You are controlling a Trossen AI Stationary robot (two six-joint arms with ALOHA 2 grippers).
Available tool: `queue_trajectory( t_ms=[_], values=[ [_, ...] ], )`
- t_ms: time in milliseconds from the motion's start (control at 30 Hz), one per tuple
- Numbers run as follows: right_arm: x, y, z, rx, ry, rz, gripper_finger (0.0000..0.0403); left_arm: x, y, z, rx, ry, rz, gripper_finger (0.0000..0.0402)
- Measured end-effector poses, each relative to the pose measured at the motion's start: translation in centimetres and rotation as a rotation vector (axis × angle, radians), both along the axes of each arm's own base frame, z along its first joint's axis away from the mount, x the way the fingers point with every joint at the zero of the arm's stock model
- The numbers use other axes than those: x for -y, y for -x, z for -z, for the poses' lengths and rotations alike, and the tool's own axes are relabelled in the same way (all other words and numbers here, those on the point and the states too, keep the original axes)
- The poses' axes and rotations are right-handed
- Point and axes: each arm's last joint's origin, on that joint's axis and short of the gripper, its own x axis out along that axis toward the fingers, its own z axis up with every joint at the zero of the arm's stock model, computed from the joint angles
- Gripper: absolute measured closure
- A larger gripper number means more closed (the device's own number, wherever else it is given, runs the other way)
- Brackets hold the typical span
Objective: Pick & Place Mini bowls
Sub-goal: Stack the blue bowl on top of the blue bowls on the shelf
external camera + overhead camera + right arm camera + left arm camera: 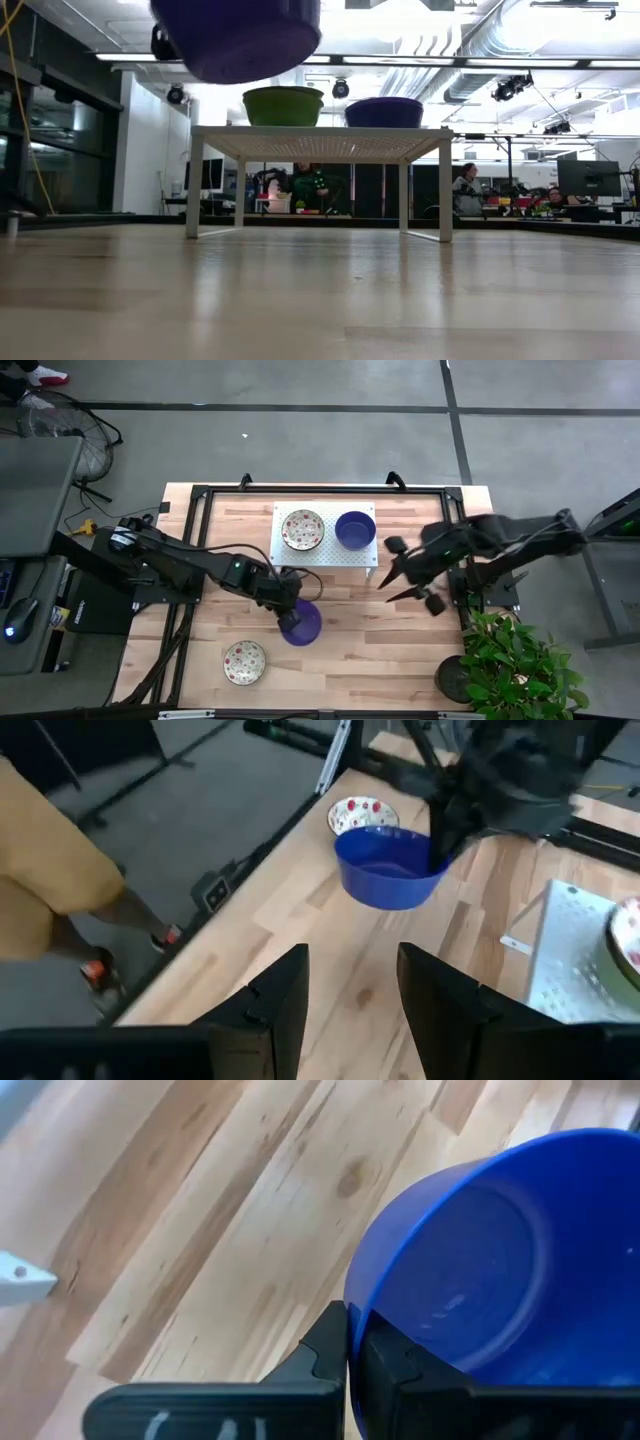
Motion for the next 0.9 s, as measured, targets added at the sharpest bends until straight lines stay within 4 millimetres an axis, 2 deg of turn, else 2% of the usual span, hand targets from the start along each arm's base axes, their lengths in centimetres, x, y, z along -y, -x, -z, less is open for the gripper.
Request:
queue_trajectory(
  t_ms=[200,367,467,700,900],
  values=[
    [-1.6,-3.7,2.9,-0.072,0.079,-0.025,0.0261,-1.1,-0.7,-1.1,0.053,-0.02,-0.019,0.0401],
    [-3.2,-5.4,4.6,-0.109,0.107,-0.004,0.0261,-2.0,-1.2,-1.6,0.099,-0.068,-0.037,0.0402],
    [-3.6,-6.1,4.8,-0.14,0.013,0.169,0.0261,-2.4,-1.3,-1.8,0.117,-0.111,-0.065,0.0402],
    [-2.9,-6.0,4.4,-0.196,-0.26,0.583,0.0262,-2.5,-1.4,-1.9,0.149,-0.198,-0.097,0.0402],
    [-3.4,-6.0,4.1,-0.183,-0.423,0.742,0.0269,-2.4,-1.4,-1.9,0.154,-0.247,-0.076,0.0401]
  ],
)
